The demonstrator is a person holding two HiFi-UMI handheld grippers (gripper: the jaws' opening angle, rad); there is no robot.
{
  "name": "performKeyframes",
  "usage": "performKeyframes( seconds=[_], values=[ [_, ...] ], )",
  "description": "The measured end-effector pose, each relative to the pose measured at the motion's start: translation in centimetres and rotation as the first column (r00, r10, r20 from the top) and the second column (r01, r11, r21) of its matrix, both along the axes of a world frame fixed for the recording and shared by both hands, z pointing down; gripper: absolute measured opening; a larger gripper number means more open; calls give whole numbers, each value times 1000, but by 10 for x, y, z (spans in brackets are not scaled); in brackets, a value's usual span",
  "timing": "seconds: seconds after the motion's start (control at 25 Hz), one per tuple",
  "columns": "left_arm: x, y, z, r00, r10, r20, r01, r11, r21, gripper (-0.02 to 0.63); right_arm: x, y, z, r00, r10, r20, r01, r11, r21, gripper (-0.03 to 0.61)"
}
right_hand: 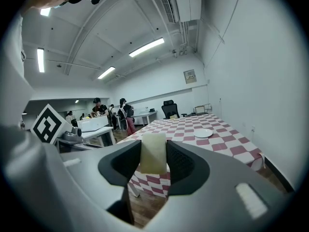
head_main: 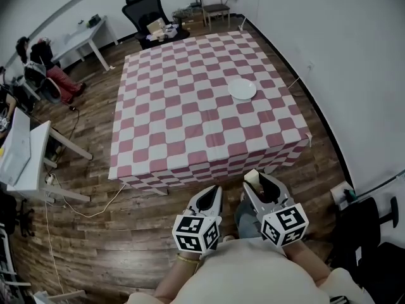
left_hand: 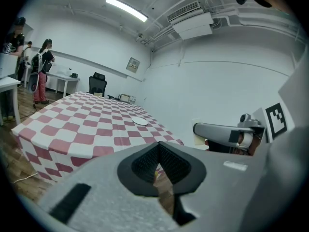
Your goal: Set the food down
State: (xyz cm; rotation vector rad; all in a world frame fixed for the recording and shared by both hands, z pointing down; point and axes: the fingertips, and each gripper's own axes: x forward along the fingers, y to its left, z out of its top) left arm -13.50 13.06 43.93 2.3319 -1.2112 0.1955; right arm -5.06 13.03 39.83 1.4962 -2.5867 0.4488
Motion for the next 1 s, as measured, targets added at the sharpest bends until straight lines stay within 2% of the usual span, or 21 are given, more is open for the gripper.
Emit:
performKeyframes(
  seconds=[1.0],
  values=[
    [51, -151, -12, 996, -95, 1, 95, 995, -14, 3, 55, -161, -14, 997, -71, 7, 71, 997, 4, 170]
  ],
)
